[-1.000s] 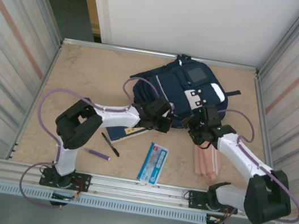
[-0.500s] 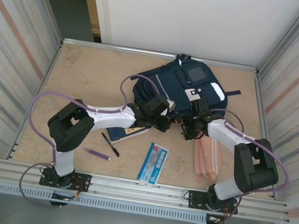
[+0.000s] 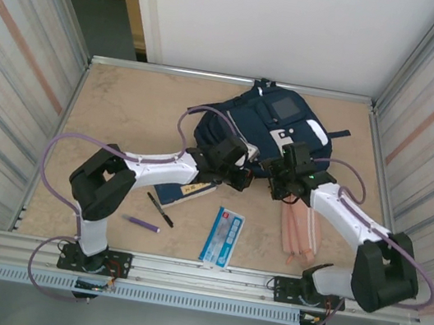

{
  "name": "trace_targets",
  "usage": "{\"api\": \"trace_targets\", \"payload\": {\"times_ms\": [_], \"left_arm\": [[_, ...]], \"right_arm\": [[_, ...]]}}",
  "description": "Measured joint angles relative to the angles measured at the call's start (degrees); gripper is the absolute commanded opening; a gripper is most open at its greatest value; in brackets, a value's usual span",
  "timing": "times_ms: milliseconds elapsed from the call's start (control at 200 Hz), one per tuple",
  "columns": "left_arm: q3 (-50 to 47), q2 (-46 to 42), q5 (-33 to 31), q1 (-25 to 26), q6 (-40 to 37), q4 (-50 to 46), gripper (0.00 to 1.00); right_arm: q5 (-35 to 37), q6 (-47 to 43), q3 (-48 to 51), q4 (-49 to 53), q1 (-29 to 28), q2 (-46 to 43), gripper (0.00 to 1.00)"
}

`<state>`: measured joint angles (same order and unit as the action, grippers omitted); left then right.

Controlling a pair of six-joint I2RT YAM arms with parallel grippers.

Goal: Pack the student bag

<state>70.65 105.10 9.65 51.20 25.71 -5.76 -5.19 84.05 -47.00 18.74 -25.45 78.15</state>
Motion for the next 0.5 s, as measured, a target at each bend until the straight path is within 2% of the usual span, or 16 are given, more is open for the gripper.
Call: {"api": "trace_targets", "payload": {"times_ms": [85,185,306,366,501], "left_arm": [[0.1,0.0,0.2,0.0,0.0,0.0,0.0],[-0.1,0.0,-0.9,-0.1,0.0,-1.2,0.0],[-0.6,-0.6,-3.7,-0.1,-0.3,-2.5,0.0],[-2.6,-2.5,-5.4,-0.2,-0.8,-1.5,0.0],[-5.9,-6.8,-5.7,-2.3,-2.3,-1.0,0.0]], "right_arm": [[-0.2,0.7,-0.5,-2.6,-0.6,5.0,0.51],[-0.8,0.2,-1.4,-5.3,-0.9,8.5,0.2],[-0.8,-2.1,-2.2,-6.8,-0.9,9.2,0.13],[-0.9,-4.4,-2.8,-6.2,-1.1,8.9,0.06],[-0.6,-9.8,-3.5,-4.4,-1.0,6.0,0.03]]}}
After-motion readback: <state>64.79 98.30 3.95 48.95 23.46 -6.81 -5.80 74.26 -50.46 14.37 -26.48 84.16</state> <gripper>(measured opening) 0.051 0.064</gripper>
